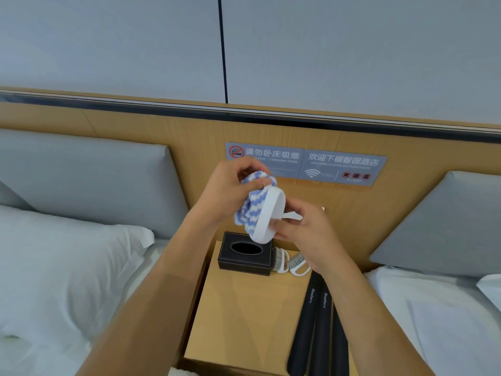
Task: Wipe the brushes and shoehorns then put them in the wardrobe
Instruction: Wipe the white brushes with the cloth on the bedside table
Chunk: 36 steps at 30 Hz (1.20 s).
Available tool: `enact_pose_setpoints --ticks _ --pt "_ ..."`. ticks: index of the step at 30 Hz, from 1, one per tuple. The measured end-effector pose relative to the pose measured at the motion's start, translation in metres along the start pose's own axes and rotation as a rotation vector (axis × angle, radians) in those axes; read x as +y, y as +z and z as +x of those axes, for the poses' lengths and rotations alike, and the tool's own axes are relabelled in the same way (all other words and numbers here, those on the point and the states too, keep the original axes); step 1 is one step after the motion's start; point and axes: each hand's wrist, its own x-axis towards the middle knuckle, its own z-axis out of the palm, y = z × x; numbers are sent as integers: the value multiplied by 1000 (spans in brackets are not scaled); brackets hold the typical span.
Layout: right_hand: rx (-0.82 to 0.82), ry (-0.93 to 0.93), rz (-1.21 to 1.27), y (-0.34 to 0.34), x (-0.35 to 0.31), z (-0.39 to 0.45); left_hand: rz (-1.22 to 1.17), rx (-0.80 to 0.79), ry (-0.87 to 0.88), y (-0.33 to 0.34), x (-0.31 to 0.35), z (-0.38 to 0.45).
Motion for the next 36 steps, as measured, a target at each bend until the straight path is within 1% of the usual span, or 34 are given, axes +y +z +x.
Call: enact_pose_setpoints --ticks 1,3,6,10,12,16,19,24,27,29,36 --pt "-11 35 126 0 2 2 -18 22 -10 3 -4 -4" --pt "-7 90 240 0 6 7 -48 50 -31 10 -13 -12" --pt "6 165 305 0 17 13 -36 40 -57 17 -27 -21" --pt "-14 287 376 3 40 15 36 -13 -156 20 -51 -31" --pt "-23 368 392 6 56 14 74 36 -210 24 -66 -40" --pt "-27 509 374 15 93 14 50 164 -343 33 -100 -58" --pt "-18 622 346 24 120 18 -7 180 -407 42 -124 -68" --pt "22 752 277 38 170 24 -123 220 -530 62 -171 -94" --pt "94 834 203 46 203 27 -181 215 -637 75 -200 -112" --pt "128 885 190 49 228 28 -208 199 -679 85 -218 -123" --pt "226 1043 175 50 314 32 -166 160 -692 114 -264 -165"
